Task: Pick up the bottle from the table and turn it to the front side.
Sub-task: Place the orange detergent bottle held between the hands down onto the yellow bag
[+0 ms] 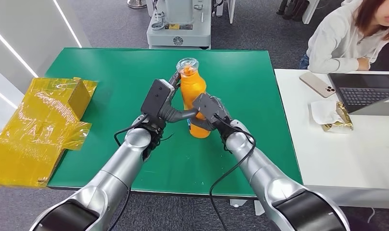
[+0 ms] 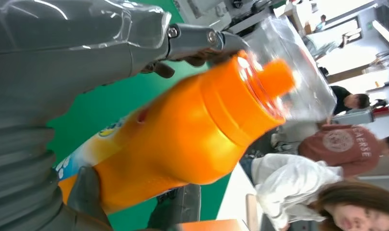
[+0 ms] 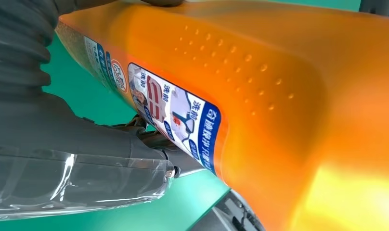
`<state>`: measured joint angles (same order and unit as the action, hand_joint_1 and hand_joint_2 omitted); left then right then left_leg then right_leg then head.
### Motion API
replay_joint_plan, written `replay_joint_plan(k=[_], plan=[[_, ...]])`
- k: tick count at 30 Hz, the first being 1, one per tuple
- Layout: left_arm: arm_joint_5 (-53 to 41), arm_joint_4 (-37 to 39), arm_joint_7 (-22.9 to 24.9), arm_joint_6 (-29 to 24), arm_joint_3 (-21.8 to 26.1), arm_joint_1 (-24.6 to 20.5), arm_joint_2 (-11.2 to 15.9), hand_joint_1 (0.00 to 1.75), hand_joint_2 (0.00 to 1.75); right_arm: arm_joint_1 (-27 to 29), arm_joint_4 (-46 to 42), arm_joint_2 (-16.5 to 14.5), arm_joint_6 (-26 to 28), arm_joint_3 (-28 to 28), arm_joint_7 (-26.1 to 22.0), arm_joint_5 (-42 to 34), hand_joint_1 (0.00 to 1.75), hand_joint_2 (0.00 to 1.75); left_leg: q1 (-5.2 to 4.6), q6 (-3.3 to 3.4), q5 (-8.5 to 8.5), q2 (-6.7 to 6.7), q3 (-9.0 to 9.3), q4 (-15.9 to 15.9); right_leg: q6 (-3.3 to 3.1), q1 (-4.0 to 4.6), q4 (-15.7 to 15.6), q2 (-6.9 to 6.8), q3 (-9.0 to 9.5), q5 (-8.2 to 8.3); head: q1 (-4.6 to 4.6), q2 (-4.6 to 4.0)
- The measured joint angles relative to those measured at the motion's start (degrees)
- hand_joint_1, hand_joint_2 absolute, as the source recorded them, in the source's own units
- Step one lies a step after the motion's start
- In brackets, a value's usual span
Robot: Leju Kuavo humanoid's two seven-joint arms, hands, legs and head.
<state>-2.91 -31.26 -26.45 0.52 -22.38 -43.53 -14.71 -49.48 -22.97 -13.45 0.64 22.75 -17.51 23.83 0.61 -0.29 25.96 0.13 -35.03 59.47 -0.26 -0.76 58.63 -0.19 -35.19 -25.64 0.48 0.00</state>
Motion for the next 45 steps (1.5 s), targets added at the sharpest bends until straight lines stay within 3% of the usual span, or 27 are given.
replay_joint_plan(k=[18,27,28,32,35,42,43,45], plan=[[1.29,1.83,3.77,6.61,1.62,0.03,0.7,0.0,1.75,0.07,1.66,-0.61,2.26,4.09,0.68,3.22,1.75,1.75,0.0,0.0,0.0,0.01,0.0,0.0,0.0,0.0,0.0,0.01,-0.02,0.0,0.01,0.0],[9.55,2.94,6.54,15.11,4.89,0.86,0.24,0.0,1.75,0.81,1.64,-0.81,3.13,4.09,-0.61,2.6,1.75,1.75,0.0,0.0,0.0,0.06,0.01,0.0,0.0,0.0,-0.01,0.08,-0.05,0.0,0.01,0.0],[10.99,3.09,7.04,16.28,5.35,0.94,0.18,0.03,1.75,0.88,1.63,-0.84,3.24,4.07,-0.8,2.49,1.75,1.75,0.0,0.0,0.0,0.08,0.01,0.0,0.0,0.0,-0.01,0.11,-0.05,0.0,0.01,0.0],[14.11,3.6,7.8,17.86,6.43,1.11,-0.21,0.7,1.75,1.31,1.63,-0.88,3.92,3.94,-1.22,2.34,1.75,1.75,0.0,0.0,0.0,0.08,0.01,0.01,0.0,0.0,-0.02,0.11,-0.07,0.0,0.0,0.0],[14.55,3.63,7.8,17.41,6.77,1.11,-0.72,0.82,1.75,1.66,1.63,-0.86,4.18,3.82,-1.26,2.19,1.75,1.75,0.0,0.0,0.0,0.1,0.01,0.02,0.0,0.0,-0.01,0.13,-0.07,0.0,0.01,0.0],[14.69,3.66,7.76,15.13,7.02,1.11,-1.62,0.8,1.75,2.35,1.55,-0.85,4.68,3.42,-1.26,1.57,1.75,1.75,0.0,0.0,0.01,0.11,0.01,0.03,0.0,0.0,-0.02,0.14,-0.08,0.0,0.01,0.0],[14.68,3.66,7.76,14.99,7.03,1.11,-1.66,0.74,1.75,2.41,1.51,-0.85,4.75,3.38,-1.26,1.55,1.75,1.75,0.0,0.0,0.01,0.12,0.01,0.03,0.0,0.0,-0.02,0.15,-0.09,0.0,0.01,0.0],[14.67,3.68,7.75,14.85,7.04,1.11,-1.74,0.37,1.75,2.51,1.46,-0.84,4.81,3.35,-1.27,1.53,1.75,1.75,0.0,0.0,0.01,0.13,0.01,0.03,0.0,0.0,-0.02,0.17,-0.09,0.0,0.01,0.0]])
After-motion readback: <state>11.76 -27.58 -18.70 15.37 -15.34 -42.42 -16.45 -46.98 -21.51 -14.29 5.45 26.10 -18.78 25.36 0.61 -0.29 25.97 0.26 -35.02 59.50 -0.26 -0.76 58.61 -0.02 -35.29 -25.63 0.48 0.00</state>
